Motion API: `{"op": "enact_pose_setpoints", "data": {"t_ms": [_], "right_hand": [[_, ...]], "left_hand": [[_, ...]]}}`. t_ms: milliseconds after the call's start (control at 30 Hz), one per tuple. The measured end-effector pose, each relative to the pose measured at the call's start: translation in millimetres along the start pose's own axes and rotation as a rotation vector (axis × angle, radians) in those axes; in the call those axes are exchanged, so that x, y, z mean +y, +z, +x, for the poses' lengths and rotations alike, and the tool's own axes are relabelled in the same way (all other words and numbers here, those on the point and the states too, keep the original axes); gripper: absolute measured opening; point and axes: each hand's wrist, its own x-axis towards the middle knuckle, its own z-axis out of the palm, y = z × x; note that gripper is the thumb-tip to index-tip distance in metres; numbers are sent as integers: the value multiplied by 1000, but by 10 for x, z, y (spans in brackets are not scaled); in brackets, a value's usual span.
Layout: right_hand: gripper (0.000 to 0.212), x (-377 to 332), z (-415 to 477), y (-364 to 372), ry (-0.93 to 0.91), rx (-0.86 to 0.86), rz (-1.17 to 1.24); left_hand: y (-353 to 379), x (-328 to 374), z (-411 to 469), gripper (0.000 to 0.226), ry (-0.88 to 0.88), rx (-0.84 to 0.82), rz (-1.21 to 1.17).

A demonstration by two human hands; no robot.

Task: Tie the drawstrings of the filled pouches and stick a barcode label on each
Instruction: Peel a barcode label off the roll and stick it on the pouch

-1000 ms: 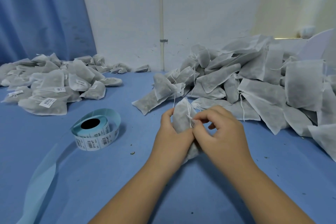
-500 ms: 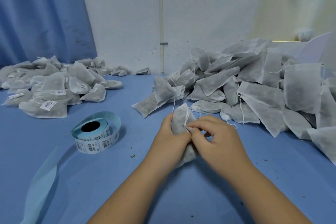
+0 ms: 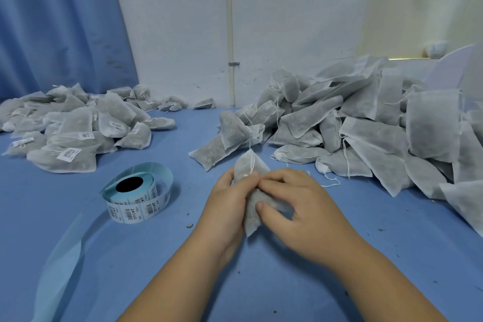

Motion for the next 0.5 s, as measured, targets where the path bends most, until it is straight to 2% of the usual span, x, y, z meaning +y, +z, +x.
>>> {"op": "enact_pose_setpoints", "data": {"t_ms": [100,167,233,333,400,467,500], "right_hand": [[18,0,12,17,66,96,176],[16,1,25,14,202,188,367],[10,20,50,-9,354,256,447],[13,48,62,-57,585,164,626],[4,42,62,-74,625,85,714],[16,41,52,-89,618,78,756],[14,61,53,-96,620,92,775]], "left_hand": [[-13,12,-5,25,-16,0,-34],[-18,19,-19,25,-15,3,-34],[-23,14,-33,26,-1,-17,-18],[-23,-8,-50,31,34,-115,19],[-20,-23,-60,38,54,-208,52],[-20,-38,-64,41,76,-280,76],[-25,-49,-59,43,85,-302,80]]}}
